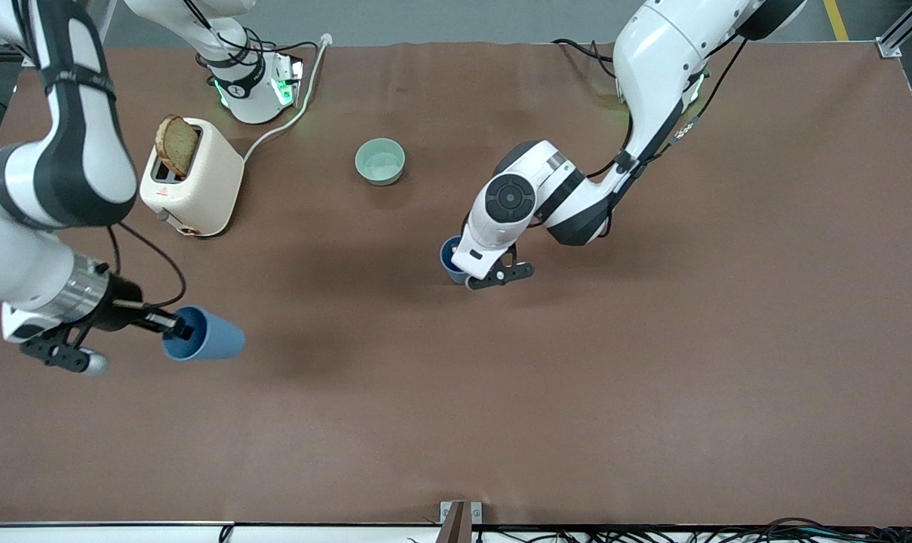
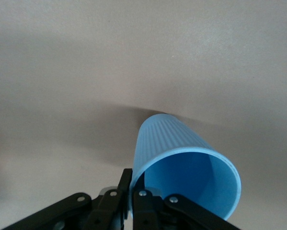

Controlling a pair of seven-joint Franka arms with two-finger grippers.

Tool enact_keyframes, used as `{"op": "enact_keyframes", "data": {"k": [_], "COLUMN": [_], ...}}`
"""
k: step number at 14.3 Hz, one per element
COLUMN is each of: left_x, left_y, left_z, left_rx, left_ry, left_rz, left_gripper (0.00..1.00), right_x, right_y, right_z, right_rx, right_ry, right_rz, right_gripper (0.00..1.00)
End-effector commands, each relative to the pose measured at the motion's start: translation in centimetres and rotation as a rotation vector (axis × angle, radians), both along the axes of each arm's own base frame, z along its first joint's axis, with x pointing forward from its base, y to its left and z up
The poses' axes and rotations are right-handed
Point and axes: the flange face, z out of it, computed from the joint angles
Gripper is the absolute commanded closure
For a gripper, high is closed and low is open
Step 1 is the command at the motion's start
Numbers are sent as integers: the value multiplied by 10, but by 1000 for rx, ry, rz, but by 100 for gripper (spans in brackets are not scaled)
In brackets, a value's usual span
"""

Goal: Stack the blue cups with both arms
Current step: 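Place the cup mid-table with the left gripper while the right gripper lifts another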

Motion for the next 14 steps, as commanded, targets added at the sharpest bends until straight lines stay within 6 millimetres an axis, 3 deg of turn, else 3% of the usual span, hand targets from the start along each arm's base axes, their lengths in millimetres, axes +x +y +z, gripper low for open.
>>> {"op": "enact_keyframes", "data": {"k": [1, 2, 3, 4, 5, 8, 10, 14], "left_x": [5, 9, 14, 23, 36, 74, 93, 116], "left_y": [-7, -4, -2, -1, 10, 69, 119, 240], "left_z": [2, 6, 16, 33, 55, 150, 210, 309], "left_rx": [0, -4, -10, -24, -28, 52, 113, 133], "left_ry": [-24, -29, -43, -68, -87, -161, -173, -269], "left_rz": [14, 23, 28, 35, 55, 63, 15, -46], "left_gripper": [81, 49, 7, 0, 0, 0, 0, 0], "right_x": [-33, -45, -59, -73, -87, -128, -145, -156], "right_y": [69, 102, 136, 172, 202, 276, 318, 369], "right_z": [27, 32, 35, 38, 38, 31, 1, -60], "right_rx": [-39, -39, -40, -47, -60, -64, -83, -75], "right_ry": [38, 59, 71, 73, 74, 98, 104, 112], "right_rz": [-22, -6, 1, 10, 12, 21, 62, 71], "right_gripper": [98, 98, 98, 98, 98, 99, 98, 98]}}
